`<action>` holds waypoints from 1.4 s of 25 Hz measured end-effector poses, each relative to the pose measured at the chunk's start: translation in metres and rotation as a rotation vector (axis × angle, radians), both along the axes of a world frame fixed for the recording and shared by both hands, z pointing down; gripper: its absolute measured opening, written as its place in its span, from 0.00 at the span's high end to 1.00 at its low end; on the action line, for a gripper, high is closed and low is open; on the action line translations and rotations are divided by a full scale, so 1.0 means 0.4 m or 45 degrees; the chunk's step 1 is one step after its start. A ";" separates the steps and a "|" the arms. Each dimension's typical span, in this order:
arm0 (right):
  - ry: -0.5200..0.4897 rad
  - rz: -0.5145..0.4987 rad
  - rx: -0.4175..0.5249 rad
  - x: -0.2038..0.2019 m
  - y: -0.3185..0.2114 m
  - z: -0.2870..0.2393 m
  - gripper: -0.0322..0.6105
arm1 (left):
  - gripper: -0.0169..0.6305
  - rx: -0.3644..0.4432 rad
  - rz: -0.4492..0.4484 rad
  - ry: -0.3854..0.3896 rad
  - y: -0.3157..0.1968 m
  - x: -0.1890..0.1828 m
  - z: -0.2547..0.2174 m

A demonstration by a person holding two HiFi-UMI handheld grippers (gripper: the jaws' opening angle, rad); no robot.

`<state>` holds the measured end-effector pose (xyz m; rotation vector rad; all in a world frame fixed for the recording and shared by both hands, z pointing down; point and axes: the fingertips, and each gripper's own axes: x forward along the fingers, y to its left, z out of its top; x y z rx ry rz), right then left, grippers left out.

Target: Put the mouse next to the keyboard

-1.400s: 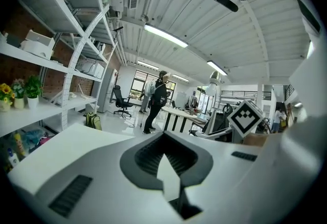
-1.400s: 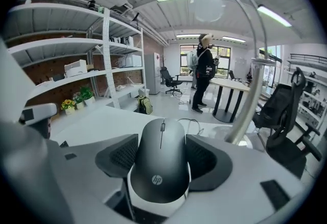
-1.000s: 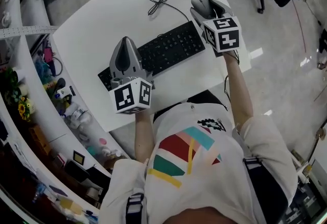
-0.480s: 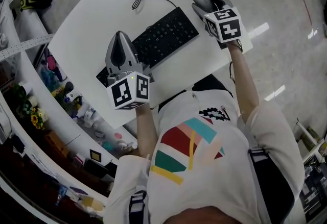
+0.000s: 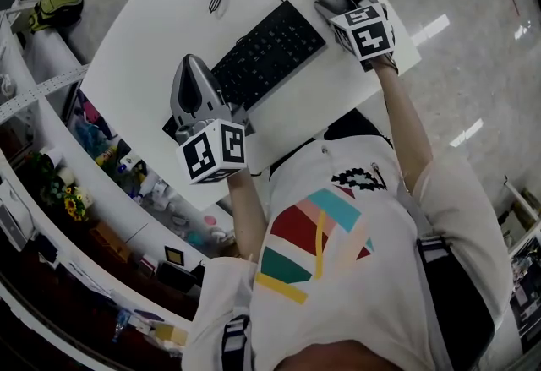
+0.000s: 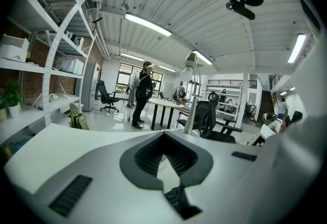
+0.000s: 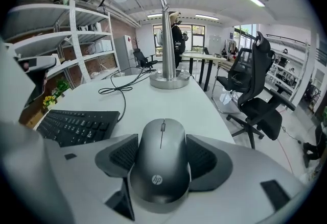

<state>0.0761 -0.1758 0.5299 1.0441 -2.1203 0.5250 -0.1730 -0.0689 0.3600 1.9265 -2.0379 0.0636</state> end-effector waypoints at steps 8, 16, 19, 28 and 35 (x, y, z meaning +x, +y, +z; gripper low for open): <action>-0.039 -0.003 0.038 -0.004 -0.002 -0.005 0.48 | 0.91 0.006 0.006 0.004 0.007 0.012 -0.003; -0.004 -0.015 0.056 -0.002 -0.002 -0.008 0.48 | 0.91 0.012 -0.019 -0.005 0.041 -0.002 -0.011; 0.083 -0.041 0.176 -0.017 -0.016 -0.072 0.48 | 0.91 0.022 -0.040 -0.003 0.058 -0.018 -0.019; -0.395 -0.120 0.377 -0.179 -0.004 -0.449 0.48 | 0.91 0.141 -0.112 -0.042 0.096 -0.059 -0.116; -0.734 -0.413 0.446 -0.421 0.142 -0.677 0.91 | 0.91 0.245 -0.164 -0.129 0.120 -0.127 -0.244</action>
